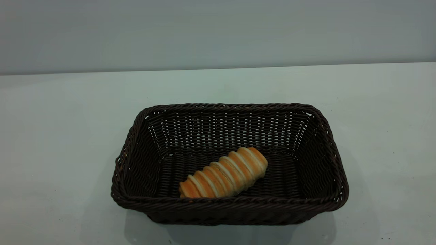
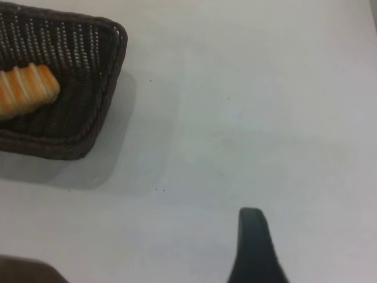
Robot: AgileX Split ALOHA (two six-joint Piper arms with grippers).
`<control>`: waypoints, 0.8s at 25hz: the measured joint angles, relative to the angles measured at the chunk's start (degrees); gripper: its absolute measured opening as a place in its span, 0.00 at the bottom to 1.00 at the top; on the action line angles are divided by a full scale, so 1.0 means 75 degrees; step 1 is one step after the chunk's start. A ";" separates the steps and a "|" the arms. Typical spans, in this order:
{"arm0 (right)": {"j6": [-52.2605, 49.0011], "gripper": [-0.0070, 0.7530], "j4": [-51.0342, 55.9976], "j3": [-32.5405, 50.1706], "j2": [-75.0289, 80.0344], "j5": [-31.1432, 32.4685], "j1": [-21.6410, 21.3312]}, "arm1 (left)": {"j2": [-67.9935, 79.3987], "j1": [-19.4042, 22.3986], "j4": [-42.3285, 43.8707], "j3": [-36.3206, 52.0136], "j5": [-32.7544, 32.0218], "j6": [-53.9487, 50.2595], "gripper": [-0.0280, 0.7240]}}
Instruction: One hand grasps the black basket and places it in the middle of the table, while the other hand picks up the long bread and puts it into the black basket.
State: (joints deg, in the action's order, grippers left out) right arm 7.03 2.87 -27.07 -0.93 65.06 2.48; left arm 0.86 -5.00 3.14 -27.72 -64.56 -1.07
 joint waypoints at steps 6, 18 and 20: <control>0.0000 0.70 0.0002 0.0000 -0.0015 0.0006 0.0000 | -0.0275 0.0032 0.0000 0.0000 -0.0022 0.0000 0.66; 0.0000 0.70 0.0002 0.0000 -0.0015 0.0006 0.0000 | -0.0281 0.0032 0.0000 0.0000 -0.0029 0.0000 0.66; 0.0000 0.70 0.0002 0.0000 -0.0015 0.0006 0.0000 | -0.0281 0.0032 0.0000 0.0000 -0.0029 0.0000 0.66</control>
State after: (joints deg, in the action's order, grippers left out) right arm 7.03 2.88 -27.07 -1.05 65.10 2.48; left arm -1.24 -4.77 3.14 -27.72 -64.77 -1.07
